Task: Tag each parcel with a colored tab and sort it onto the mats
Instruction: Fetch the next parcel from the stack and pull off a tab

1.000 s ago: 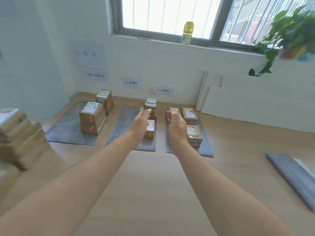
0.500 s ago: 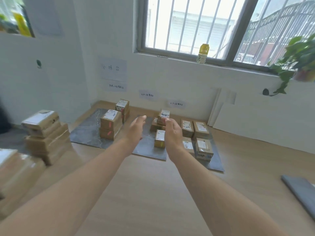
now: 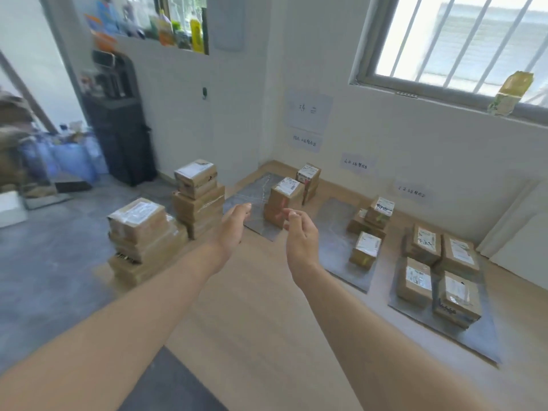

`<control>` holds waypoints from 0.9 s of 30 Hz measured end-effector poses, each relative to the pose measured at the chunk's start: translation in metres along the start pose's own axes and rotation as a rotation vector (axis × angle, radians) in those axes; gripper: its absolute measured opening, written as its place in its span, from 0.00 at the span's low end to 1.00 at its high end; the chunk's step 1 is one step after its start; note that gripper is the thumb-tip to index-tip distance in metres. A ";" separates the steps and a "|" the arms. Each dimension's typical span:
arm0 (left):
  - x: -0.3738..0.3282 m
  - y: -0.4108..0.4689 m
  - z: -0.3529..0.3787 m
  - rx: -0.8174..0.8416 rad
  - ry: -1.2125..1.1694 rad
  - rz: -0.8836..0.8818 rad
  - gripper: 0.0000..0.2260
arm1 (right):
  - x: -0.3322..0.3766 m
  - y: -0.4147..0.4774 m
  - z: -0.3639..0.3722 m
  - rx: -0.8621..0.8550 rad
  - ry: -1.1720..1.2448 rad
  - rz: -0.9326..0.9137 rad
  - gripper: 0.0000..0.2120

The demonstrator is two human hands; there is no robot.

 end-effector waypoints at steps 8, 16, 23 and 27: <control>0.005 0.054 -0.139 -0.092 -0.056 -0.011 0.23 | 0.007 0.007 0.137 0.115 -0.002 0.002 0.13; 0.016 0.138 -0.273 -0.090 -0.057 -0.009 0.18 | -0.025 0.012 0.284 0.088 0.003 0.115 0.13; 0.054 0.182 -0.348 -0.095 -0.009 -0.039 0.14 | -0.067 0.007 0.361 0.073 -0.056 0.232 0.13; 0.078 0.201 -0.361 -0.162 0.020 -0.051 0.11 | -0.088 0.015 0.378 0.106 -0.085 0.304 0.13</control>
Point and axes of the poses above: each hand's wrist, its own y-axis towards the middle knuckle, its own z-axis out of the palm, x = y × z, the point moved 1 cm from there along y, towards the middle knuckle, and after that the axes turned 2 degrees about -x, right-handed, at the moved point
